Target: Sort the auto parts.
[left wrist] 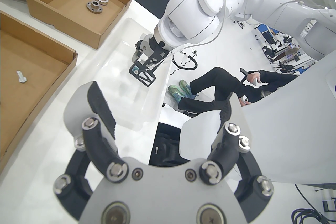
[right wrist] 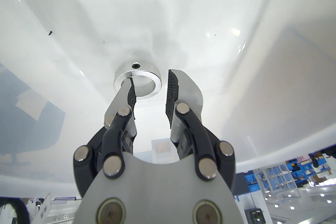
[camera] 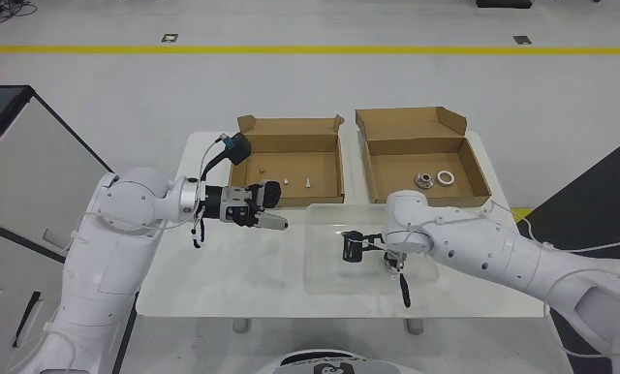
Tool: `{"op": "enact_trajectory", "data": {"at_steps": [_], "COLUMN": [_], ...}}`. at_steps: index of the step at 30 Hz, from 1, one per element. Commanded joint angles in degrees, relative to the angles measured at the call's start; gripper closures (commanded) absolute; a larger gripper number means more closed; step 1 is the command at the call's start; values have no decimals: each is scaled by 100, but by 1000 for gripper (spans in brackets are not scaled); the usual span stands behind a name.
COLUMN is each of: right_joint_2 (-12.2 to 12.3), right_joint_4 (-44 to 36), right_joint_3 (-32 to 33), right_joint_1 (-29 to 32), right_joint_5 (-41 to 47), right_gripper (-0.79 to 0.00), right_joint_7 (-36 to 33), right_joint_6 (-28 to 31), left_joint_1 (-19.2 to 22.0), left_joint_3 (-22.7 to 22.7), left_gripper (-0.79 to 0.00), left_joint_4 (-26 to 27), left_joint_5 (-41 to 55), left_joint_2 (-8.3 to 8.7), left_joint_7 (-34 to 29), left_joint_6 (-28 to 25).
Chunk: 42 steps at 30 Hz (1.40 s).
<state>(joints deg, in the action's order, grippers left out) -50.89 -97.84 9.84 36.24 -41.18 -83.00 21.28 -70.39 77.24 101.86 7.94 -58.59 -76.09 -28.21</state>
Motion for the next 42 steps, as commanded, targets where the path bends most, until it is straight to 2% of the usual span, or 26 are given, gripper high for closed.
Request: {"op": "enact_trajectory", "data": {"at_steps": [1, 11, 23, 42], "right_joint_2": [-3, -20, 124, 74], "right_joint_4": [-3, -31, -60, 173], "right_joint_3": [24, 169, 417, 652], "right_joint_1": [-5, 66, 263, 507], "right_joint_5": [52, 52, 98, 37], "right_gripper": [-283, -277, -283, -286], "right_joint_7": [38, 70, 72, 500], "right_joint_6": [38, 53, 72, 43], "left_joint_1": [0, 0, 0, 0], "left_joint_3": [0, 0, 0, 0], "left_gripper": [-785, -785, -785, -785], "left_joint_4": [0, 0, 0, 0], "left_joint_5": [0, 0, 0, 0], "left_joint_2": [0, 0, 0, 0], "left_joint_7": [0, 0, 0, 0], "left_joint_6": [0, 0, 0, 0]}}
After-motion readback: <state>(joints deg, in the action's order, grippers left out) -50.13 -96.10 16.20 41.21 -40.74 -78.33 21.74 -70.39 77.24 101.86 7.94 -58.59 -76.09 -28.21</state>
